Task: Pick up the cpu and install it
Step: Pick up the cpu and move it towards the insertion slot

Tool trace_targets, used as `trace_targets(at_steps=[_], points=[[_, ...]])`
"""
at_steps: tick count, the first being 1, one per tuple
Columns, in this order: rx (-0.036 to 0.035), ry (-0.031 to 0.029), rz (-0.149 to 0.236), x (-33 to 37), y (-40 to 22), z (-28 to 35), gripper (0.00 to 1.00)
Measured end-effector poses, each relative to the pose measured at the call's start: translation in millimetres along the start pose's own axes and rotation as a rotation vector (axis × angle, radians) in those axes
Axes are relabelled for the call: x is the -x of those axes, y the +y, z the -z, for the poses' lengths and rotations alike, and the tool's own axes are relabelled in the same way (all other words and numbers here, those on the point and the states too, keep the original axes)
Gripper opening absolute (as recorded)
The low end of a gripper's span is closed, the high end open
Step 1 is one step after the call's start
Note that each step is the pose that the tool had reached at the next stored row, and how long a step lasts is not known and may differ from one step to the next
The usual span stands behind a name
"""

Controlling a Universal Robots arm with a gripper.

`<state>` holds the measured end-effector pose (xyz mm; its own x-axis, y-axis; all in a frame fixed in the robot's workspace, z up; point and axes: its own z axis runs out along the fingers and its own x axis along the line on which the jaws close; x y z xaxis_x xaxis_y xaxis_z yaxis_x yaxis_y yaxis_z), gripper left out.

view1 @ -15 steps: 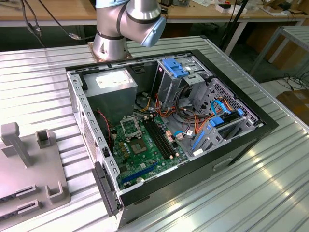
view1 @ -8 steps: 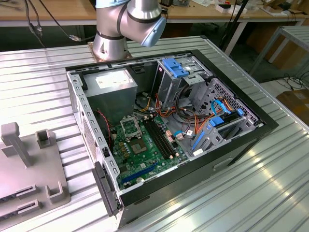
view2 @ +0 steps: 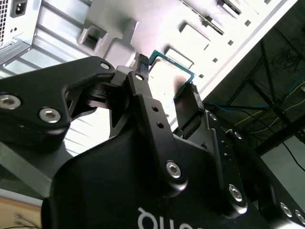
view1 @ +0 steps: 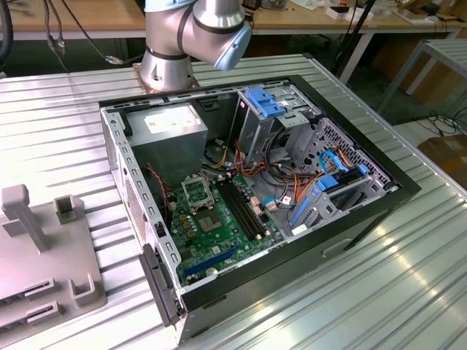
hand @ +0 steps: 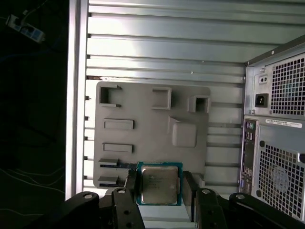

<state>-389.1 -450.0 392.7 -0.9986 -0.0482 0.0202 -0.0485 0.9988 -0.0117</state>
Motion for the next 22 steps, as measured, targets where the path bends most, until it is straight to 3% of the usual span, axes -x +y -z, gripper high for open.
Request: trace_targets(at_steps=[7, 9, 10, 22], points=[[0.0000, -0.0001, 0.000, 9.9, -0.5, 0.2, 0.47], [0.0000, 0.0000, 0.000, 23.5, -1.1, 0.5, 0.47], [0.0000, 0.0000, 0.000, 34.3, -1.7, 0.7, 0.47], [0.0000, -0.0001, 0.000, 49.1, -2.4, 0.9, 0.47]])
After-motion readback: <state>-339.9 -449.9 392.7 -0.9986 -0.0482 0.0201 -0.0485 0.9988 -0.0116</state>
